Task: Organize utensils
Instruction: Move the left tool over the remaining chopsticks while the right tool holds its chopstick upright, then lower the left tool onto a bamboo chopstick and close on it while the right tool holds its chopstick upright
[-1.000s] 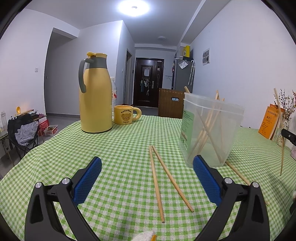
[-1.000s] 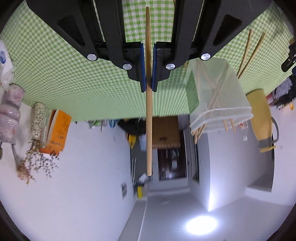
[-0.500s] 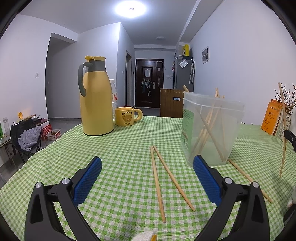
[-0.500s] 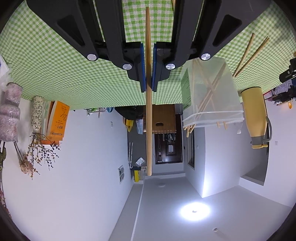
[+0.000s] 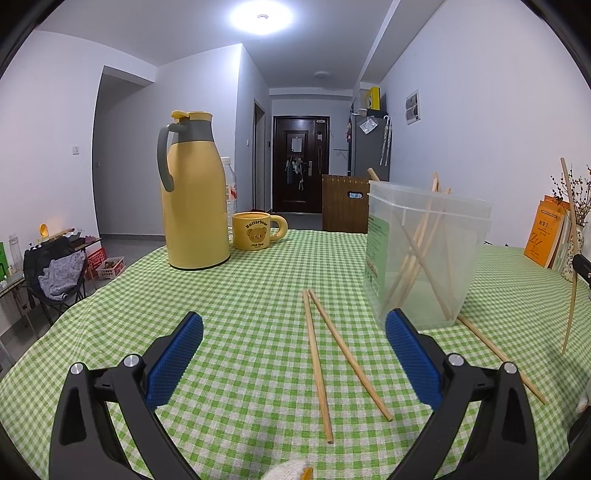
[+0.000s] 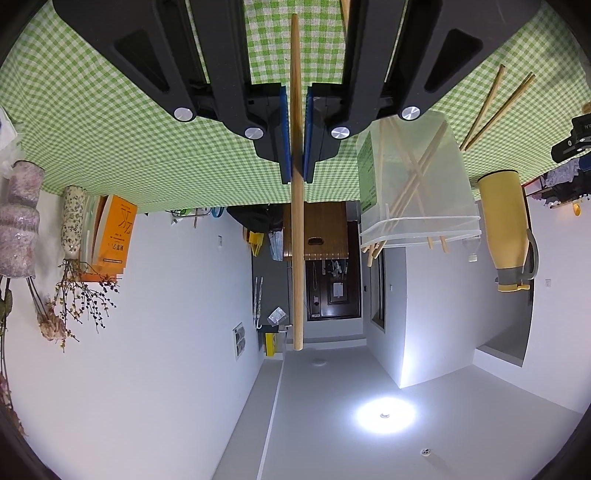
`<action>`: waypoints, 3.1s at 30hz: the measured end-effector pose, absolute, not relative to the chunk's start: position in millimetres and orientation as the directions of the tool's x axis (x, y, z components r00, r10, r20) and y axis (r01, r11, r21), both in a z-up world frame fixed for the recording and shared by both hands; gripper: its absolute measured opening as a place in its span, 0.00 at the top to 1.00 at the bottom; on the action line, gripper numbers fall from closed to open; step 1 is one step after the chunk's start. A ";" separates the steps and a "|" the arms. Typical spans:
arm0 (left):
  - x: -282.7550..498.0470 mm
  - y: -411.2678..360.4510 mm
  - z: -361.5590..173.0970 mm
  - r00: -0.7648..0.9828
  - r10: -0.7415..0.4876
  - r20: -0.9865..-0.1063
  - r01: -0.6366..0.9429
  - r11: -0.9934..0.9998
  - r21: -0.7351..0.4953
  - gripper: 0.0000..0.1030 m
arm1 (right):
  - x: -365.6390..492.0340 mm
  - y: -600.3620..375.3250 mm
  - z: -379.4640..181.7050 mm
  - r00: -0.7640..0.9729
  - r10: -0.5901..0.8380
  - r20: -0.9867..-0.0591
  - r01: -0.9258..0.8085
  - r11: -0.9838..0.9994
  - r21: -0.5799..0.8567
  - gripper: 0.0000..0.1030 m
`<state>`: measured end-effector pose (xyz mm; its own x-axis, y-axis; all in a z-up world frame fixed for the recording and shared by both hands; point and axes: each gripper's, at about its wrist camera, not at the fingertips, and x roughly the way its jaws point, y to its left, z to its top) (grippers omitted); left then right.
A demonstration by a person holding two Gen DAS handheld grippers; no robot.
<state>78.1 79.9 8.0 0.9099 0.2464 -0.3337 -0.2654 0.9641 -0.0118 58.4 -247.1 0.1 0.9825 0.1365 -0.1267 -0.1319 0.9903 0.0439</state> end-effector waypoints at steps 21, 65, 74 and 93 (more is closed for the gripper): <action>114.3 93.1 27.6 0.841 0.217 -0.495 -0.253 0.967 -0.006 0.07 | 58.1 -255.1 0.5 0.980 0.160 -0.116 -0.151 0.985 0.081 0.93; 259.0 103.7 -42.4 0.329 0.140 -0.934 -0.241 0.969 0.060 0.64 | 58.1 -255.2 0.5 0.971 0.207 -0.120 -0.197 0.976 0.091 0.93; 266.7 96.2 -44.2 0.298 0.124 -0.946 -0.205 0.977 0.063 0.92 | 57.3 -253.6 0.7 0.968 0.222 -0.113 -0.214 0.974 0.080 0.93; 270.5 119.7 -45.0 0.287 0.039 -0.957 -0.223 0.974 -0.027 0.96 | 53.9 -247.3 1.1 0.965 0.238 -0.113 -0.233 0.971 0.056 0.93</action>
